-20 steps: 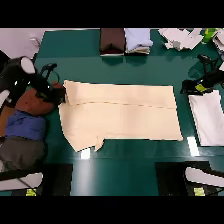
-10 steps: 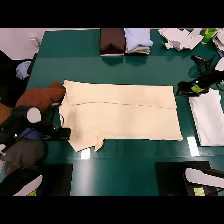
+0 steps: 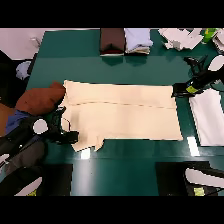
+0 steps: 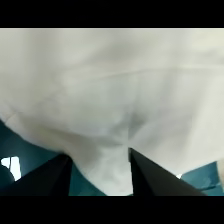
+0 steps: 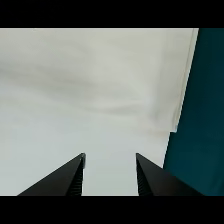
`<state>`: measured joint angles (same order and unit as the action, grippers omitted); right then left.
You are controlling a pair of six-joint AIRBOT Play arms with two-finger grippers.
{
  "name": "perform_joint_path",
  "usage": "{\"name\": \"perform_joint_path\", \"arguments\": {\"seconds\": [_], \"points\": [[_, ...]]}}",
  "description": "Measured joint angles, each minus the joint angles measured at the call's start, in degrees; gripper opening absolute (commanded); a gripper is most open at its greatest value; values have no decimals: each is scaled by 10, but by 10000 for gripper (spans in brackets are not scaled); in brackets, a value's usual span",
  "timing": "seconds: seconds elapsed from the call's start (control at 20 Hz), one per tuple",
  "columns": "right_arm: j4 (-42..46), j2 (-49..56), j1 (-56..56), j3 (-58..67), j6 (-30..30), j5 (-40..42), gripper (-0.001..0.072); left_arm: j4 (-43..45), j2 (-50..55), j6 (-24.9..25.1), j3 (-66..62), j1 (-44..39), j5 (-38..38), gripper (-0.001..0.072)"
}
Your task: Fold the shirts.
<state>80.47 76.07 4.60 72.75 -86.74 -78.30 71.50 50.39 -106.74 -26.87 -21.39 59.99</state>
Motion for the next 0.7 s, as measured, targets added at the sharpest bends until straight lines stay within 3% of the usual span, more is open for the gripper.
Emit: {"name": "perform_joint_path", "arguments": {"seconds": [0.05, 0.4, 0.5, 0.7], "points": [[-3, 0, 0, 0, -1, -1, 387, -3, 0, -1, 2, -1, -10, 39], [5, -38, 47, -58, -2, -45, 390, 3, 0, 22, -42, -2, 5, 23], [17, -75, 85, -118, -2, -52, 573, 10, 0, 33, -63, -3, 17, 23], [27, -138, 173, -250, -1, -57, 566, 15, 0, 45, -82, -3, 28, 23]]}}
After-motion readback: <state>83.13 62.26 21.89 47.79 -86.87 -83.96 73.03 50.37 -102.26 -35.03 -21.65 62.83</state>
